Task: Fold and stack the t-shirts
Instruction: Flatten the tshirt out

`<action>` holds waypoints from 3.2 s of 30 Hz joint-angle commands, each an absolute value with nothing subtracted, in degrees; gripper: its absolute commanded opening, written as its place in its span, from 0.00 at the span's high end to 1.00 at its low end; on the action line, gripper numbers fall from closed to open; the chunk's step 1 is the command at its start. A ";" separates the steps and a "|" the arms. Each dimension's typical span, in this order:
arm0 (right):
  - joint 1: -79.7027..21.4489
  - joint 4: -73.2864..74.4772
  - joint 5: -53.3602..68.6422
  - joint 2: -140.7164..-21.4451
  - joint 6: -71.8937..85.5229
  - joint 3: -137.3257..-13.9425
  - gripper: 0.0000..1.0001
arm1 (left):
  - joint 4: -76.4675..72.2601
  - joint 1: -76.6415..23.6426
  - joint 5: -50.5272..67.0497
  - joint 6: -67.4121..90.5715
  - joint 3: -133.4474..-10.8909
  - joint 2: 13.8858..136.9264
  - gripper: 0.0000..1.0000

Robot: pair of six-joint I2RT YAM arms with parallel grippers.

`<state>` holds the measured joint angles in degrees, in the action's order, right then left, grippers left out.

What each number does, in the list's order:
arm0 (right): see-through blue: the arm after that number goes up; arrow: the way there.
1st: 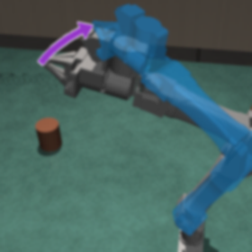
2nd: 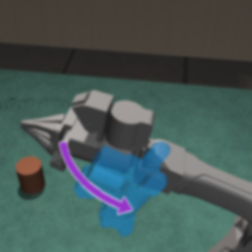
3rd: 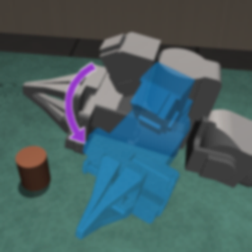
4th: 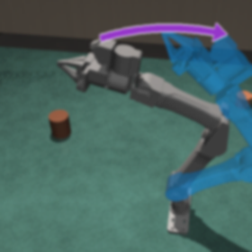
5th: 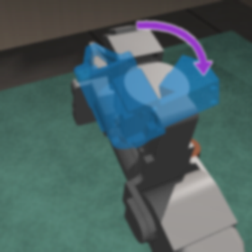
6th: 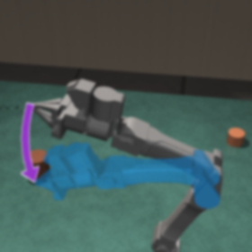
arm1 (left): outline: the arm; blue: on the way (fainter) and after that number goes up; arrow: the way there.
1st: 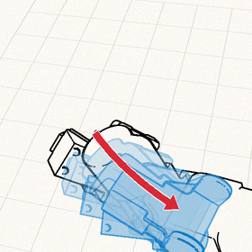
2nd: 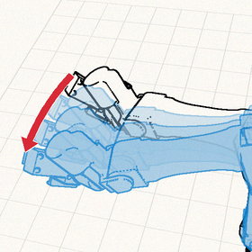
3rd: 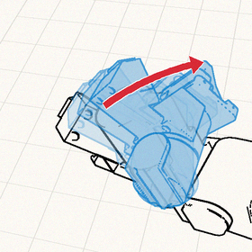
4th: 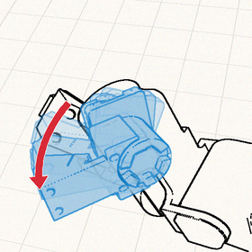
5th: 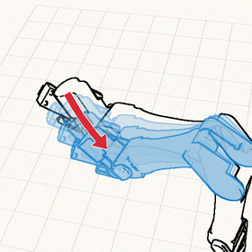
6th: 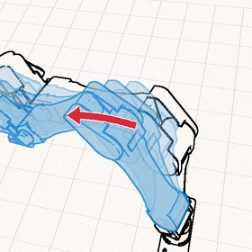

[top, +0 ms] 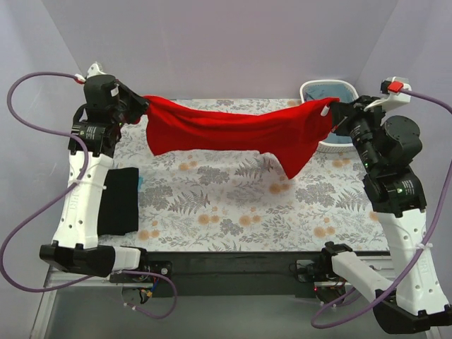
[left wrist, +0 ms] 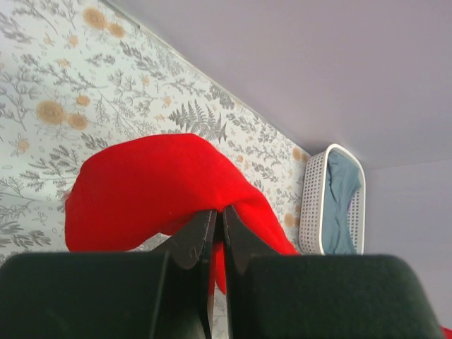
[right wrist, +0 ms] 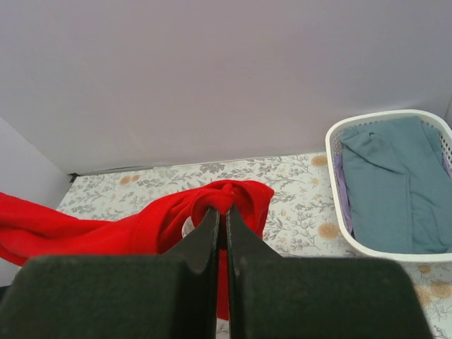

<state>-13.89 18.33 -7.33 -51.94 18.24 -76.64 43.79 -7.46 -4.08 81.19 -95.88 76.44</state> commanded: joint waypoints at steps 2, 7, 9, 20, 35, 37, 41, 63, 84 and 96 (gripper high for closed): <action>-13.62 16.87 -4.49 -51.06 17.84 -83.22 0.99 | 44.65 -6.68 -6.59 79.54 -102.90 71.81 1.00; -13.62 17.23 -2.72 -50.71 18.37 -87.36 0.99 | 45.53 -6.68 -6.50 79.72 -105.91 70.75 1.00; -13.62 17.14 -2.81 -52.11 18.28 -87.89 0.99 | 44.91 -6.68 -6.77 79.80 -103.81 71.01 1.00; -10.03 11.25 5.42 -88.99 15.03 -90.59 0.71 | 27.35 -5.71 5.78 83.60 -95.34 93.66 0.60; -9.05 19.25 3.34 -72.71 22.40 -52.71 0.30 | 39.36 -5.27 -12.56 93.07 -56.72 72.87 0.45; -9.05 18.81 4.83 -64.20 24.07 -44.96 0.30 | 41.04 -5.36 -14.84 94.92 -52.76 69.71 0.53; -9.14 19.42 6.33 -55.03 24.87 -36.22 0.32 | 40.08 -5.45 -13.80 96.41 -47.91 71.97 0.61; -9.14 20.57 6.77 -54.76 23.47 -33.58 0.32 | 42.36 -5.54 -14.50 100.99 -46.41 79.36 0.60; -9.14 20.83 8.70 -54.41 23.12 -30.42 0.31 | 37.88 -5.62 -16.61 99.32 -47.54 83.67 1.00; -9.14 25.49 2.29 -47.29 28.38 -26.02 0.32 | 37.53 -5.62 -15.38 97.12 -50.71 83.94 1.00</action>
<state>-9.06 24.05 5.41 -49.50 25.85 -26.79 38.15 -5.43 -14.17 97.91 -48.82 84.18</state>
